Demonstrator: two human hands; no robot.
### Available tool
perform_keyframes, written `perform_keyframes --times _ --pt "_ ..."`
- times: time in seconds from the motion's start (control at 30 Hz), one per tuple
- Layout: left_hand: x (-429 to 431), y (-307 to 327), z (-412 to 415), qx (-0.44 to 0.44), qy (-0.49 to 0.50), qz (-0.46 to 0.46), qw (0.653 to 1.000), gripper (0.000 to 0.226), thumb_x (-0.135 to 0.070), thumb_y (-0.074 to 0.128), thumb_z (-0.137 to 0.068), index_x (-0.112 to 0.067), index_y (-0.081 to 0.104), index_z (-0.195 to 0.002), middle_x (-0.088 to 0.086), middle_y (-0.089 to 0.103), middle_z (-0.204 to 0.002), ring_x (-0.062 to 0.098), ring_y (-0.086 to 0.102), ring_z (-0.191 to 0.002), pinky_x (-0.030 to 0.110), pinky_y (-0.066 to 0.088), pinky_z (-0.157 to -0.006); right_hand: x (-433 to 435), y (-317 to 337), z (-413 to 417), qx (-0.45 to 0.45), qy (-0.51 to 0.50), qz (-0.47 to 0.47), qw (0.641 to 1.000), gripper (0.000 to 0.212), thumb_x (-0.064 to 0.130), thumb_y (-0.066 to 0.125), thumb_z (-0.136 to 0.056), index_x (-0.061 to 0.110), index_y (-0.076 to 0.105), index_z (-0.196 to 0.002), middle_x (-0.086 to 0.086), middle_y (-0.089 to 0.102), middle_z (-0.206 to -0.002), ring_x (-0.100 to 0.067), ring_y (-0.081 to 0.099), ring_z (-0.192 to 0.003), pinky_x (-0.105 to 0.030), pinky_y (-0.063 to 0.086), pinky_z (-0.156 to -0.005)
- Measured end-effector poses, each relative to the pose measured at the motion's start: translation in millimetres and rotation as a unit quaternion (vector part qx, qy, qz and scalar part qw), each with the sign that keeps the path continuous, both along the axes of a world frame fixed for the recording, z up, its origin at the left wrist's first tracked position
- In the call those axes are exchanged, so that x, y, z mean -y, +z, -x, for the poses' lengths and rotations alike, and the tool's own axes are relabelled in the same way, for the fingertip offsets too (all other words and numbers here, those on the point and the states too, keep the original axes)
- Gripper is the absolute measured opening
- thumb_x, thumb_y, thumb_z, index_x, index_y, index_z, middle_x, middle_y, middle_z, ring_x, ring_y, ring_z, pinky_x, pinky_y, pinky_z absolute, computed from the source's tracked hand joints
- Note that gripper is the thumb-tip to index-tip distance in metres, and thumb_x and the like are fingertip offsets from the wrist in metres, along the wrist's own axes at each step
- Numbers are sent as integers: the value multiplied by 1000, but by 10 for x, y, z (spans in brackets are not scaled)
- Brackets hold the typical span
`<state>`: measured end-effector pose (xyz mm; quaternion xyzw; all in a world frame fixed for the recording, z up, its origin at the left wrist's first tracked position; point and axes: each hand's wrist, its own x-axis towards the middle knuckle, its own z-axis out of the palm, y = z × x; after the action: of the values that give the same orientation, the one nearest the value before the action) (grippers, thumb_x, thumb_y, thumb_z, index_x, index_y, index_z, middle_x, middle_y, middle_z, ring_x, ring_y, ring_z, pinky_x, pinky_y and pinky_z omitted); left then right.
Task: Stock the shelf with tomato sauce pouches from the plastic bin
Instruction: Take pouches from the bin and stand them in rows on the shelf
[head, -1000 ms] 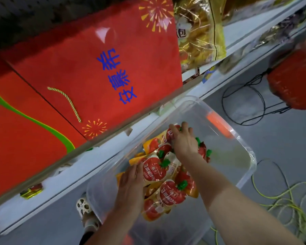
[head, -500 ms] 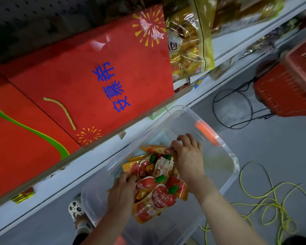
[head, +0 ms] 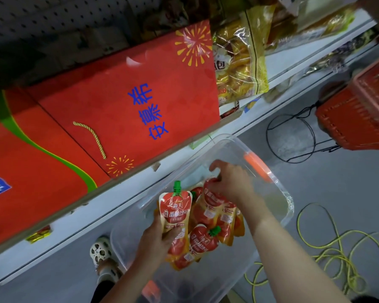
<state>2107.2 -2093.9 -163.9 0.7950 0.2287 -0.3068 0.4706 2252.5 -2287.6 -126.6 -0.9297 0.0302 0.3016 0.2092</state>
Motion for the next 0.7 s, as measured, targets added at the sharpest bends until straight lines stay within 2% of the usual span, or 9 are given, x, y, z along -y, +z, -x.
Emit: perform_keyframes --times 0.07,0.13,0.27,0.33,0.4,0.47,0.53,0.63,0.7 --pt "6 -20 18 -3 17 10 1000 49 -33 67 -87 -21 47 -130 -4 68 -107 14 67 -94 23 53 -75 -23 -145 88 4 -177 -121 977 44 24 82 -77 29 57 -113 1 71 -91 -16 68 -78 -34 59 -69" --pt "9 -45 33 -7 31 18 999 47 -31 67 -88 -22 47 -130 -6 67 -106 12 67 -93 20 53 -73 -42 -331 219 -64 -264 -206 940 49 20 85 -76 24 60 -118 -3 73 -104 -17 70 -87 -35 60 -81" --pt "0 -78 41 -7 27 9 1000 52 -36 65 -88 -25 43 -134 -3 66 -117 19 67 -102 40 56 -89 -202 -663 541 -134 -246 -210 937 81 22 87 -73 21 43 -141 -1 65 -128 -21 66 -110 -38 55 -95" --pt "-7 -92 48 -1 21 1 1000 53 -36 64 -89 -25 42 -135 -3 65 -120 19 66 -105 40 55 -90 -296 -792 597 -112 -243 -199 943 85 27 90 -68 17 42 -137 -3 62 -128 -23 63 -113 -41 54 -96" --pt "-15 -96 53 3 21 0 1000 53 -36 64 -89 -26 41 -135 -5 63 -121 19 64 -106 36 54 -90 -357 -940 607 -84 -217 -153 960 81 34 91 -62 16 49 -128 -6 62 -123 -26 63 -109 -45 55 -95" --pt "-25 -85 71 4 28 7 1000 50 -35 64 -89 -25 43 -134 -5 63 -120 18 64 -105 33 53 -88 -371 -962 598 -81 -209 -133 965 67 37 88 -63 17 59 -120 -4 65 -115 -25 65 -102 -44 55 -93" --pt "-29 -16 74 9 35 19 999 45 -34 62 -91 -25 47 -132 -5 65 -117 16 64 -104 30 53 -86 -334 -840 599 -100 -251 -181 946 49 27 84 -74 15 64 -117 2 68 -108 -18 65 -96 -38 54 -94" --pt "-15 134 67 11 61 50 997 32 -38 54 -95 -31 49 -126 -6 65 -115 16 64 -106 24 52 -83 -185 -628 666 -113 -304 -259 910 28 18 74 -87 10 67 -112 -6 72 -110 -17 68 -89 -37 57 -89" --pt "-10 256 71 13 83 77 993 32 -44 54 -94 -34 50 -125 -6 65 -118 16 64 -107 32 54 -89 -100 -428 746 -104 -309 -305 895 18 16 69 -91 8 68 -107 -9 74 -109 -20 72 -91 -44 58 -89"
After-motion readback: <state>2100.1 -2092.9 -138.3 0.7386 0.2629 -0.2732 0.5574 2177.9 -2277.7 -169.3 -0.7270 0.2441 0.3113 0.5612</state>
